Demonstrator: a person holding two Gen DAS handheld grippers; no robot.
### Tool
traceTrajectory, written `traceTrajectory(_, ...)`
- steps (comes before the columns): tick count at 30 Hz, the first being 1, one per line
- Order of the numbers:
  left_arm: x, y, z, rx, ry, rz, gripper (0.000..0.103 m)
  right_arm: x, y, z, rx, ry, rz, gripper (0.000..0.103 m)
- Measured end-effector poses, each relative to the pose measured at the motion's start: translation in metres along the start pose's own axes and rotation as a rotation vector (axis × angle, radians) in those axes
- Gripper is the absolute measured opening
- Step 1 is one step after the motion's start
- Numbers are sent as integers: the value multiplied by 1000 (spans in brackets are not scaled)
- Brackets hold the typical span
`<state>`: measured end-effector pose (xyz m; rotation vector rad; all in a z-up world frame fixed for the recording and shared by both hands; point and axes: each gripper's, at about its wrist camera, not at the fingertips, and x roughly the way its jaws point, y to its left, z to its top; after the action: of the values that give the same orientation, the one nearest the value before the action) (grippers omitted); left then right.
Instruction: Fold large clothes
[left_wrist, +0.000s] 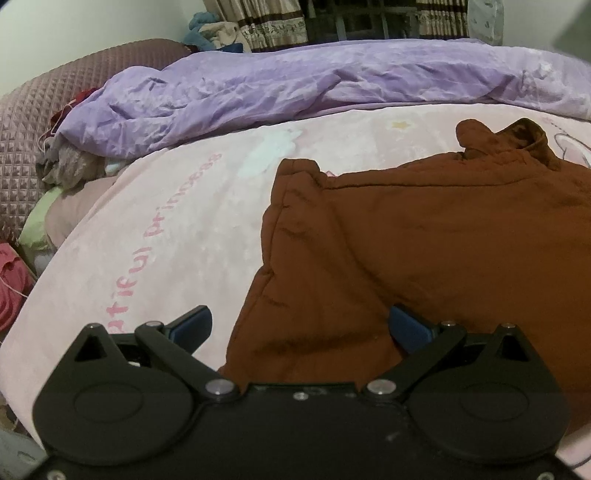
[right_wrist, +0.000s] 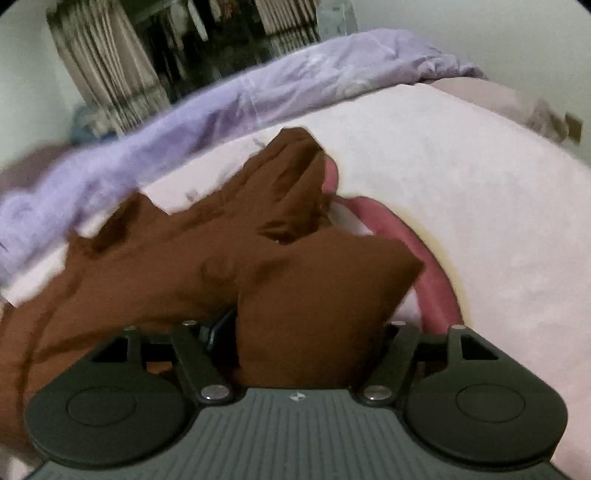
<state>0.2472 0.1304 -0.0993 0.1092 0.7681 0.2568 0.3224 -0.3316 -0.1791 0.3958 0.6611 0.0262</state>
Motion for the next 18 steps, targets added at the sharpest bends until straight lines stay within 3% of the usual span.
traceTrajectory(2,-1,3,0,-9,3,-7,103,-4,-3,1,-9,11,-10,86)
traceTrajectory(4,-1,4,-1,-12,3,-11,103,-3,-1,1,-39,22,-11,83)
traceTrajectory(5,0,3,-1,-12,3,-10,103,-2,3,2,-50,28,5,60)
traceTrajectory(6,0,2,0,-12,3,-6,103,-3,7,3,-47,24,27,48)
traceTrajectory(8,-1,0,1,-7,3,6,103,-10,25,4,-62,-14,-23,36)
traceTrajectory(11,-2,-4,2,18,-7,24,103,-23,63,7,-221,-95,-118,35)
traceTrajectory(13,-3,-4,2,42,-12,31,103,-31,83,12,-266,-131,-136,33)
traceTrajectory(18,-5,6,4,36,-15,43,103,-69,112,25,-172,-283,16,28)
